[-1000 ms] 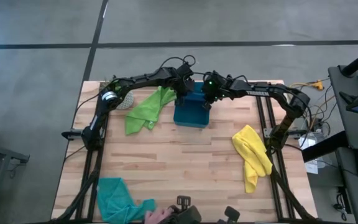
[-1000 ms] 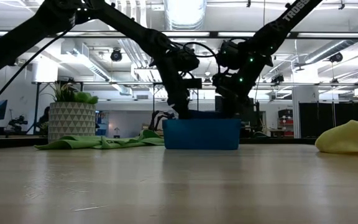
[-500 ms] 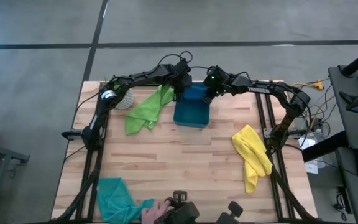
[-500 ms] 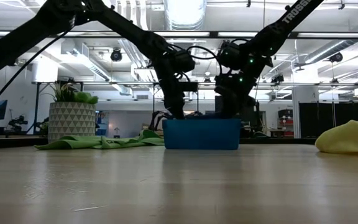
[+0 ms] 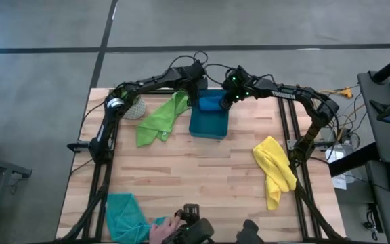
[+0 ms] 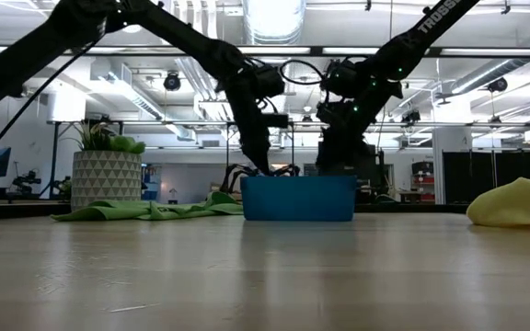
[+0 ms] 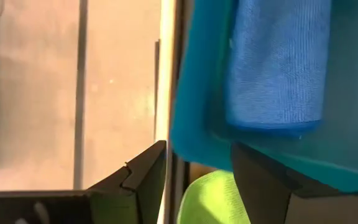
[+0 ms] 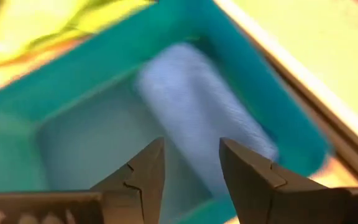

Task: Fold microfiber towels
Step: Put the blue microfiber cloth into the blue bin

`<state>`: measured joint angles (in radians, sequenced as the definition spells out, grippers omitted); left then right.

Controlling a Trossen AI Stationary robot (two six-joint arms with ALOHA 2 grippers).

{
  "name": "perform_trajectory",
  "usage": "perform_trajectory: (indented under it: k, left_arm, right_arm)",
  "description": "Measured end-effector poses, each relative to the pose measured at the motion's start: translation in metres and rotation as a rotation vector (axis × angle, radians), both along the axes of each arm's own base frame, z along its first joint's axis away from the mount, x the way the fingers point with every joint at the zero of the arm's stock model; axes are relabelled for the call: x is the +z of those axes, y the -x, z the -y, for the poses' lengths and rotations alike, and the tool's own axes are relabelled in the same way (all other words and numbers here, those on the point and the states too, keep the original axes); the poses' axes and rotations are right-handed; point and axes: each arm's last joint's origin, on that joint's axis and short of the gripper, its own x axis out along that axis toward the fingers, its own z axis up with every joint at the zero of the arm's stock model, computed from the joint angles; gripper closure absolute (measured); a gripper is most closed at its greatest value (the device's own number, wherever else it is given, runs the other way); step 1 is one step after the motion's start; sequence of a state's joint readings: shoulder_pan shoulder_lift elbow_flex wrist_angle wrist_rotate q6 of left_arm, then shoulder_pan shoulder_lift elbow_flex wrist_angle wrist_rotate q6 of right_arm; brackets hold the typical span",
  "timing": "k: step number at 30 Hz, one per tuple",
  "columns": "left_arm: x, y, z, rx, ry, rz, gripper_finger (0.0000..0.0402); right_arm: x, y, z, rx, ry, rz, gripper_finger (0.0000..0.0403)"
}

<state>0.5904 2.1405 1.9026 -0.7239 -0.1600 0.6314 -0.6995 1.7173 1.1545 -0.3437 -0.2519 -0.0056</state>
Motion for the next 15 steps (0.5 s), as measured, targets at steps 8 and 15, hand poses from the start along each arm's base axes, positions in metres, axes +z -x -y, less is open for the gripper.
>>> perform_trajectory:
  k: [8, 15]
  left_arm:
    - [0.038, 0.032, -0.007, 0.148, 0.128, 0.130, 0.0236]
    - [0.060, 0.048, -0.003, 0.183, 0.217, 0.213, 0.0236]
  right_arm:
    - [-0.013, 0.001, 0.011, -0.028, -0.031, -0.035, 0.0325]
    - [-0.028, -0.023, 0.036, -0.091, -0.050, -0.133, 0.0390]
